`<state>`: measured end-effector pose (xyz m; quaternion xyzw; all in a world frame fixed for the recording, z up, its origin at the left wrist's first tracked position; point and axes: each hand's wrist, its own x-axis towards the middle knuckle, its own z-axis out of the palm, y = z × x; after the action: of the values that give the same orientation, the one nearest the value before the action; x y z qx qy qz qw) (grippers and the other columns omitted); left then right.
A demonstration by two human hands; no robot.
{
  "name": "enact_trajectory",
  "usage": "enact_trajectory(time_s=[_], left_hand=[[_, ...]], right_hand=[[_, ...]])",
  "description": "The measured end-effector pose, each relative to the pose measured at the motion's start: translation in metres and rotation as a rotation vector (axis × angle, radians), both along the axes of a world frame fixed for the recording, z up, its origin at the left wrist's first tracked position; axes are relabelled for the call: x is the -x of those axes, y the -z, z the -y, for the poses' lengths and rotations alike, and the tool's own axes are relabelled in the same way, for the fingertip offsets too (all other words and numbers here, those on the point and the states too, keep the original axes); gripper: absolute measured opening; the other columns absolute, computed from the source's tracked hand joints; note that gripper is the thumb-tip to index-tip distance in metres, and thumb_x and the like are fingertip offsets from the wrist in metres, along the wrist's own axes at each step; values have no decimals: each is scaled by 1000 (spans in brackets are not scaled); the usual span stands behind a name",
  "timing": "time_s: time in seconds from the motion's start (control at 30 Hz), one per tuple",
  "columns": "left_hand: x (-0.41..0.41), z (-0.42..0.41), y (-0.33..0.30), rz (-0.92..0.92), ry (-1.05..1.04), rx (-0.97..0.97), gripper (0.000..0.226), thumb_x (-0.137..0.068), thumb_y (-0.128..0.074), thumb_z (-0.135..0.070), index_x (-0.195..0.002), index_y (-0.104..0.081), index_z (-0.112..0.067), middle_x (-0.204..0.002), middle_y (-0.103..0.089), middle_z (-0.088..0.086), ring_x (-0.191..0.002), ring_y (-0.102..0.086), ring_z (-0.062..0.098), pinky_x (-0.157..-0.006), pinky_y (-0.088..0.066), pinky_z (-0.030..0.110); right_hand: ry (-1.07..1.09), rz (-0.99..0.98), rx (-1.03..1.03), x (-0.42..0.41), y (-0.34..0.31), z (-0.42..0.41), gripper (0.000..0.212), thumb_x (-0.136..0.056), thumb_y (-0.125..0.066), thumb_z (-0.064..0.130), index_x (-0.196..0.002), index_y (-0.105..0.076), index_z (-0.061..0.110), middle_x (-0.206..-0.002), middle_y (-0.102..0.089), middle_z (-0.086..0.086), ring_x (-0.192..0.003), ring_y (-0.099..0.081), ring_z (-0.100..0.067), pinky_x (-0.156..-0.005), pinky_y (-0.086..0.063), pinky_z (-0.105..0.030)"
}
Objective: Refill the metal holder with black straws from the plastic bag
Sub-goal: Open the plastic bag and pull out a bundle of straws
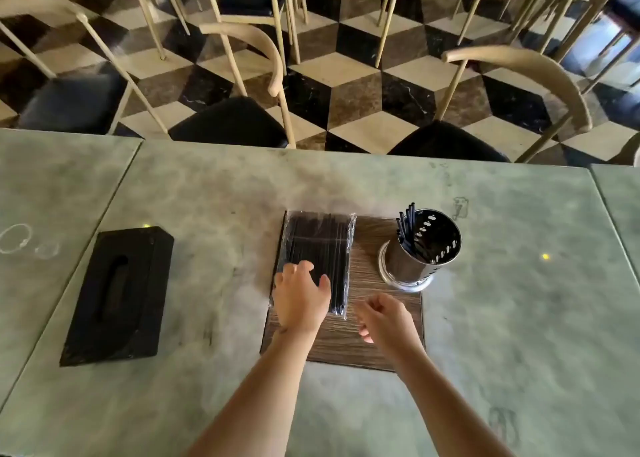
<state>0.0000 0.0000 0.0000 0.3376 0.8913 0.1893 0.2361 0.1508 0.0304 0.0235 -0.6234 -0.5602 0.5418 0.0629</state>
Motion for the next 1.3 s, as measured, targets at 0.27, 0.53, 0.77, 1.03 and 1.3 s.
enact_trajectory(time_s=[0.27,0.53,0.77,1.03,1.3], left_hand=[[9,-33,31,60,-96,275,138,-73,-66,-87,-165,7,-14,-174,0,19,-157,-10,50,-125,-17,64],[5,-43,52,59,-11,393,155,-62,-68,-93,-162,23,-16,-172,22,19,-157,7,54,-123,-12,73],[-1,-41,57,-51,22,356,135,-73,-75,-75,-164,6,-18,-173,6,17,-157,-5,49,-119,-25,67],[-1,-23,54,-161,205,315,106,-83,-77,-54,-160,-13,-20,-169,-14,15,-148,-27,43,-111,-37,60],[5,41,49,-321,713,286,92,-82,-76,-48,-154,-24,-21,-163,-23,9,-143,-36,38,-104,-46,55]], right_hand=[[135,-20,73,-5,16,2,11,-87,-65,24,-82,-64,14,-70,-69,4,-76,-74,-27,-76,-62,-51],[119,-14,130,-9,30,2,7,-89,-63,30,-92,-64,23,-89,-69,4,-87,-72,-23,-84,-60,-52],[67,10,139,-14,36,5,26,-86,-61,35,-111,-60,29,-105,-71,7,-93,-73,-19,-85,-61,-47],[43,48,124,-23,40,12,26,-81,-58,38,-106,-60,31,-100,-74,5,-90,-72,-19,-84,-60,-44],[-88,196,-69,-34,37,21,22,-84,-60,34,-106,-59,33,-97,-69,12,-88,-66,-17,-75,-54,-35]])
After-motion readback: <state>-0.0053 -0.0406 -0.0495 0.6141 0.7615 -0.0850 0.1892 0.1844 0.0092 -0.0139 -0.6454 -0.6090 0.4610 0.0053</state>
